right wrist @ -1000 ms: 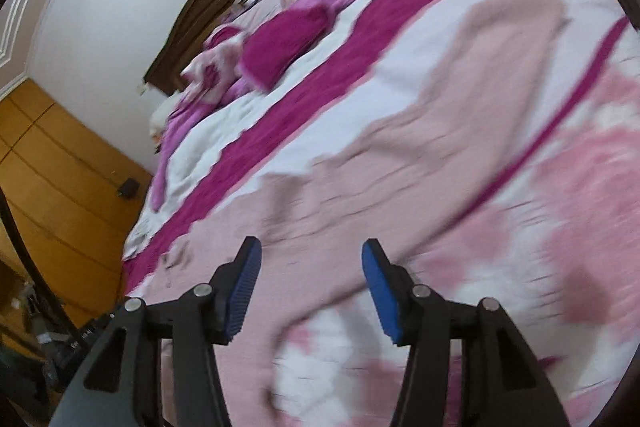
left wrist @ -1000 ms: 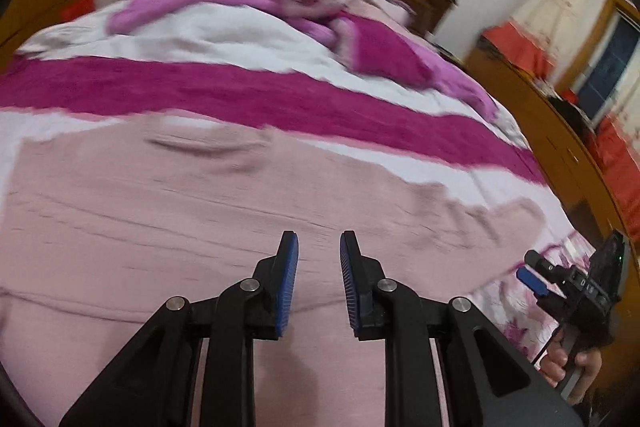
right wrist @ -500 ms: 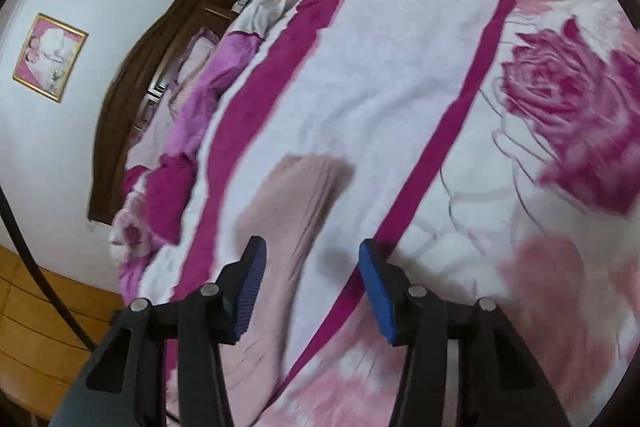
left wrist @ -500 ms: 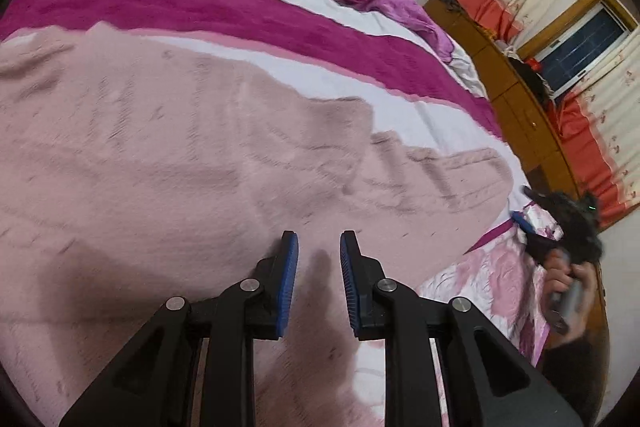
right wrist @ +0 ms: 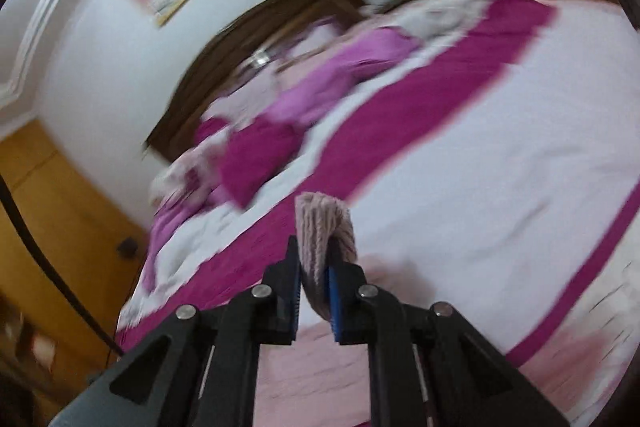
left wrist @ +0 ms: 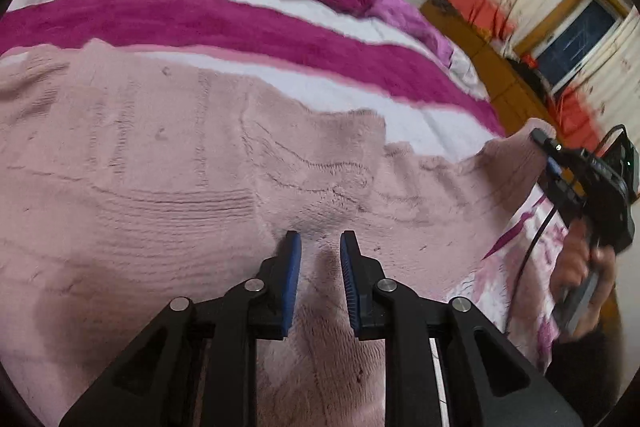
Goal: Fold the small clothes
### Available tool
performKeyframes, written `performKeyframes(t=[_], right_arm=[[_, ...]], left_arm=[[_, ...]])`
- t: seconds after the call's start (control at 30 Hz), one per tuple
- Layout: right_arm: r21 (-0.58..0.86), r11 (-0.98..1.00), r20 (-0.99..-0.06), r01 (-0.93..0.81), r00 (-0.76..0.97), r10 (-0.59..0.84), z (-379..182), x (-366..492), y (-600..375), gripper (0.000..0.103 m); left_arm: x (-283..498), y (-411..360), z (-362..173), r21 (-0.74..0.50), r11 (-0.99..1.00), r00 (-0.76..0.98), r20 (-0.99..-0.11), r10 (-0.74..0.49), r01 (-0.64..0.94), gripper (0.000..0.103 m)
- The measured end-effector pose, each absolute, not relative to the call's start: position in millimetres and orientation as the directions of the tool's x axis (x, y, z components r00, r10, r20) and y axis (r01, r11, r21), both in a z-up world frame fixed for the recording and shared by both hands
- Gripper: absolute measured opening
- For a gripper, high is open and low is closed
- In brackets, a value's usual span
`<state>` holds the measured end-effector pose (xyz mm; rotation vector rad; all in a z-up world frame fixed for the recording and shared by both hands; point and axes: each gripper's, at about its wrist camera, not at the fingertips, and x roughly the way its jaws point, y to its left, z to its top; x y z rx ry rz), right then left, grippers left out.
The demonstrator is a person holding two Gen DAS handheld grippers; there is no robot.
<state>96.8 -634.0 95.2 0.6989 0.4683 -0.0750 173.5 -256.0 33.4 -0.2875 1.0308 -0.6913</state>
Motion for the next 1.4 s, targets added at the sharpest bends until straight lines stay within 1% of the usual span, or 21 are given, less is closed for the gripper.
performKeyframes(t=[0.13,0.23,0.4,0.43,0.47,0.5,0.53,0.57,0.67,0.8,0.9,0.93,0.97,1.03,1.07,1.13,1.2,1.23,1.3,1.33,1.4], right_arm=[[0.569,0.81,-0.473,0.141,0.862,0.183,98.3,110.3,-562.2,0.011],[0.548,0.831,-0.516,0.099,0.822,0.242,83.9,117.9,-506.7,0.011],[0.461,0.886,-0.607,0.055,0.748,0.269,44.3,122.8,-427.1,0.014],[0.428,0.901,-0.636,0.071,0.732,0.245,39.1,121.8,-414.9,0.021],[0.395,0.914,-0.66,0.09,0.72,0.215,37.3,119.6,-409.4,0.039],[0.319,0.932,-0.698,0.174,0.708,0.107,38.4,113.4,-405.0,0.047],[0.284,0.922,-0.7,0.265,0.714,0.01,40.9,101.8,-408.1,0.055],[0.277,0.906,-0.684,0.321,0.727,-0.049,41.9,84.9,-409.1,0.057],[0.307,0.836,-0.667,0.455,0.729,-0.152,32.1,28.7,-411.2,0.057],[0.277,0.846,-0.707,0.456,0.693,-0.141,19.1,-1.9,-412.6,0.057],[0.351,0.832,-0.7,0.43,0.711,-0.073,29.7,-8.0,-428.5,0.057],[0.384,0.823,-0.692,0.418,0.72,-0.043,34.4,-12.0,-434.0,0.057],[0.4,0.82,-0.683,0.41,0.73,-0.032,38.0,-17.1,-439.0,0.057],[0.421,0.806,-0.654,0.416,0.755,-0.048,42.2,-22.2,-449.4,0.057],[0.436,0.793,-0.64,0.426,0.766,-0.06,40.4,-22.8,-457.1,0.058],[0.473,0.761,-0.638,0.444,0.768,-0.053,31.5,-17.6,-470.4,0.058],[0.569,0.701,-0.619,0.431,0.785,0.02,9.8,-11.5,-480.8,0.058],[0.604,0.669,-0.618,0.432,0.785,0.051,1.8,-9.5,-485.6,0.058],[0.652,0.624,-0.61,0.431,0.787,0.094,-9.6,-8.0,-490.6,0.058],[0.654,0.629,-0.602,0.421,0.792,0.096,-8.7,-9.1,-490.1,0.058],[0.633,0.652,-0.608,0.417,0.789,0.086,-6.7,-11.0,-487.1,0.058]], left_arm=[[166.3,-237.5,53.7,-0.516,0.745,0.384,-0.643,-0.663,0.423,0.0],[168.3,-217.5,65.0,-0.55,0.735,0.401,-0.616,-0.678,0.397,0.0],[163.9,-190.5,61.8,-0.595,0.73,0.376,-0.626,-0.683,0.336,0.0],[161.7,-186.3,60.9,-0.595,0.733,0.378,-0.628,-0.68,0.329,0.0],[159.2,-185.1,60.7,-0.6,0.727,0.383,-0.618,-0.686,0.335,0.0],[157.3,-187.4,60.9,-0.602,0.72,0.383,-0.61,-0.694,0.345,0.0],[155.2,-193.0,60.6,-0.601,0.714,0.38,-0.605,-0.7,0.359,0.0],[152.4,-202.0,60.2,-0.594,0.713,0.376,-0.606,-0.701,0.371,0.0],[149.1,-220.5,54.2,-0.641,0.681,0.331,-0.595,-0.733,0.354,0.0],[143.7,-232.7,49.0,-0.676,0.656,0.307,-0.58,-0.755,0.336,0.001],[139.4,-242.1,49.1,-0.647,0.683,0.322,-0.603,-0.73,0.337,0.019],[138.5,-255.2,52.8,-0.609,0.694,0.31,-0.623,-0.718,0.384,0.03],[137.4,-264.6,56.2,-0.571,0.705,0.311,-0.639,-0.703,0.419,0.036],[134.7,-282.3,62.5,-0.465,0.744,0.332,-0.689,-0.644,0.479,0.037],[133.7,-290.2,64.1,-0.38,0.784,0.366,-0.727,-0.581,0.491,0.038],[136.0,-290.5,59.3,-0.337,0.821,0.399,-0.748,-0.531,0.461,0.04],[143.6,-285.4,47.0,-0.389,0.826,0.371,-0.756,-0.539,0.408,0.04],[151.4,-283.5,31.0,-0.458,0.814,0.318,-0.76,-0.567,0.358,0.04],[158.6,-283.1,17.0,-0.484,0.811,0.291,-0.765,-0.574,0.329,0.04],[158.8,-279.9,17.0,-0.5,0.807,0.309,-0.75,-0.585,0.316,0.038],[160.4,-274.6,16.9,-0.555,0.789,0.295,-0.732,-0.614,0.264,0.028]])
